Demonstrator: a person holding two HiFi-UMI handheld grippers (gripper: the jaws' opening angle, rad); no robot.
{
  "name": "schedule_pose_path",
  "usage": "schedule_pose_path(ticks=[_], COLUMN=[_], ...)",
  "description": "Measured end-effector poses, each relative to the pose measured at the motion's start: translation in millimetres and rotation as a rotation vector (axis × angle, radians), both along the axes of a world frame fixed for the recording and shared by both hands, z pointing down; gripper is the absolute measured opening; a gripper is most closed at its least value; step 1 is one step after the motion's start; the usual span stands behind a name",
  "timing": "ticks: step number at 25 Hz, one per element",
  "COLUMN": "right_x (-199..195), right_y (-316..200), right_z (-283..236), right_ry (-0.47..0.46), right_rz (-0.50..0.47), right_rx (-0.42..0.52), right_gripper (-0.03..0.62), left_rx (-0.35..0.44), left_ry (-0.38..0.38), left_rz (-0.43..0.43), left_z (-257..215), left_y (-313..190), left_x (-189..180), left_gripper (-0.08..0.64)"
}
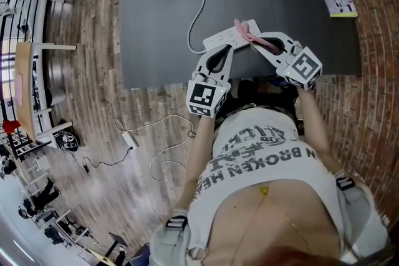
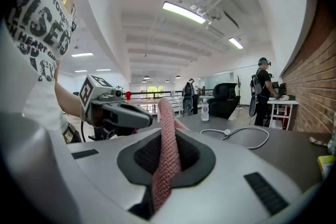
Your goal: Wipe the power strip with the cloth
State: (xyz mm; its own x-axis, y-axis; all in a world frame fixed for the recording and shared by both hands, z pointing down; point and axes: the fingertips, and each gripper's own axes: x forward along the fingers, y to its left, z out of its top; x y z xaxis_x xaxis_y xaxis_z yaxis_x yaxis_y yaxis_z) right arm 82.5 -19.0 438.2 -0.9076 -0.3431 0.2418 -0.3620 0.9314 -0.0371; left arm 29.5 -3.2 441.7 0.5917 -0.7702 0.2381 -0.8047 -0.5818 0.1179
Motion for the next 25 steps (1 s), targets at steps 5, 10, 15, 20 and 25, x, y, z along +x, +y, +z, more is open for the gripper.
schedule_pose_path(ticks=[5,10,15,20,25], right_x=[3,4,0,-4,-9], right_y=[5,9,14,14,14], right_z=[-31,-52,-61,-65,-68], right_ry=[-0.074,-0.126,-0.124,-0.133,-0.130], right_rz=[0.045,0.058,0.038,0.021,0.003], right_rx=[0.031,0.032,0.044,0.048,0.057], right_gripper=[0.015,0.015,0.015,0.015,0.015], left_rx=[0.052,0.087,0.107,0.124,0.144], left_ry=[0.037,0.069,0.081,0.077,0.080], left_rz=[-0.014,-0.034,-0.048,-0.056,-0.059], left_z=[-32,-56,-67,-70,-77], left_y=[2,3,5,6,5], left_x=[8,11,9,11,12], left_gripper=[0.006,0.006,0.006,0.006,0.006])
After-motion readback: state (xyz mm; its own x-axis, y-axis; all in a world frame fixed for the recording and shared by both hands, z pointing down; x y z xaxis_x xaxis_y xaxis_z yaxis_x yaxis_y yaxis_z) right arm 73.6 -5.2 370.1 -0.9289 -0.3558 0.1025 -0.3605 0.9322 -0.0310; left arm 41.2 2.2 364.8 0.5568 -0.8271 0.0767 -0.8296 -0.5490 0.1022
